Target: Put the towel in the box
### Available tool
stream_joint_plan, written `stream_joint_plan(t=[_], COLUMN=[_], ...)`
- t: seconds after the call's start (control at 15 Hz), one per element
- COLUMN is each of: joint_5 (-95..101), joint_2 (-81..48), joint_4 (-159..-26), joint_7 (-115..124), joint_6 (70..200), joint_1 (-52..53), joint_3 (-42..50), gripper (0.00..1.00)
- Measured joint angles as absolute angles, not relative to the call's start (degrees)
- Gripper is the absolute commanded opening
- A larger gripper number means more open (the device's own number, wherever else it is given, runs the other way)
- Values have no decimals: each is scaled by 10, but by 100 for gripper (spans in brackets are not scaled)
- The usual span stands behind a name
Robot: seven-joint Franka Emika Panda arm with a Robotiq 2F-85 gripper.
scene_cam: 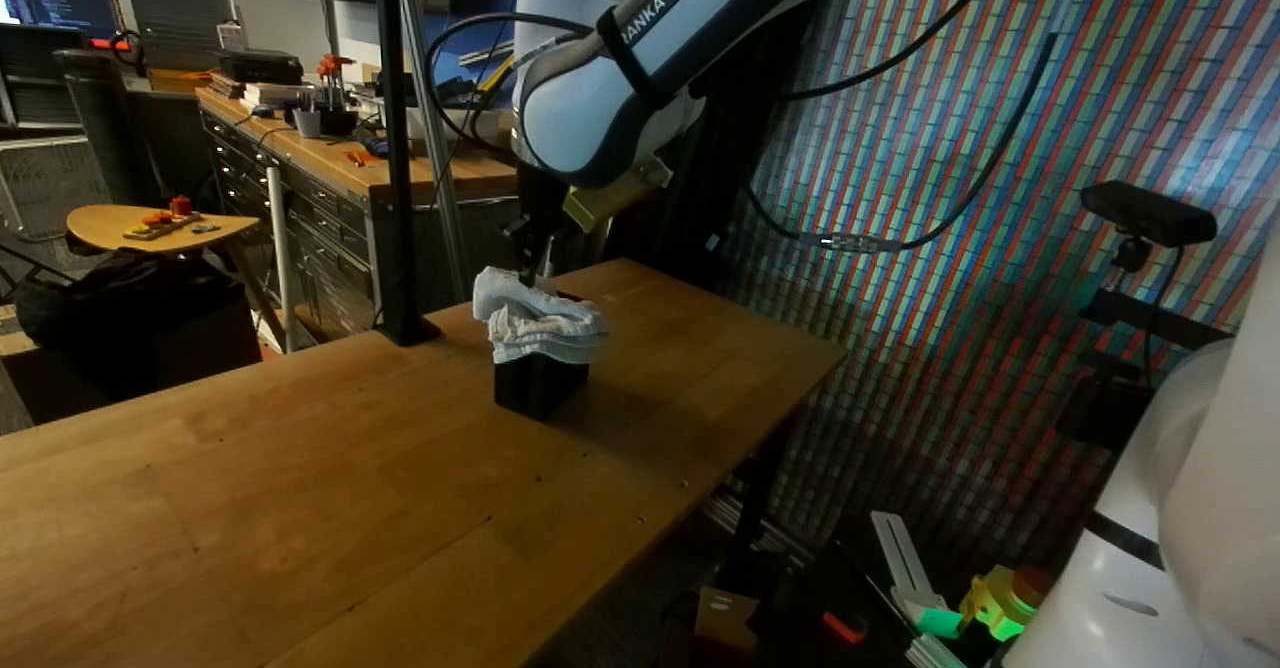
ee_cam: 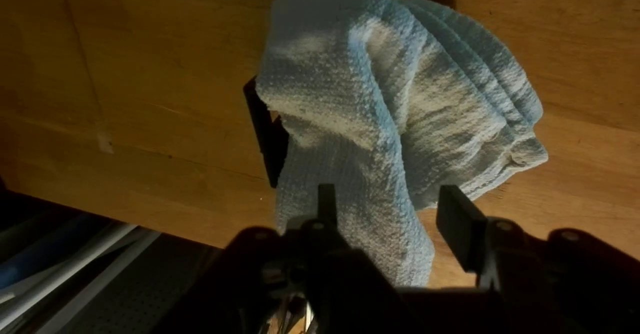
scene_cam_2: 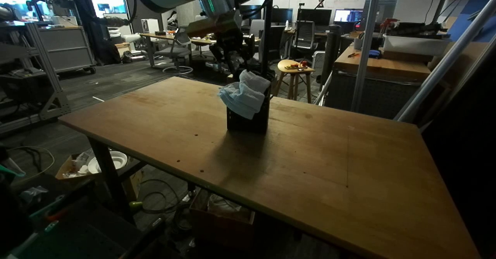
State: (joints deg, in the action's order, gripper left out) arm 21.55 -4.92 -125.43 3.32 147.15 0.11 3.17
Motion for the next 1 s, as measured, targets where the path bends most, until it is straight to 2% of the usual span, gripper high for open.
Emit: stream_joint_plan(t=[0.13, 0.4, 0.47, 0.6, 1.0], joint_5=[234, 242, 242, 242, 242], joint_2=[-32, -16, -16, -19, -42], joint_4=[-1264, -1280, -1283, -1289, -1286], joint_7=[43, 44, 44, 43, 19], joint_6=[1462, 1455, 1455, 1456, 1468], joint_1=[1, 1, 1, 1, -2], joint_3=[31, 28, 27, 26, 28], gripper=[10, 2, 7, 9, 8])
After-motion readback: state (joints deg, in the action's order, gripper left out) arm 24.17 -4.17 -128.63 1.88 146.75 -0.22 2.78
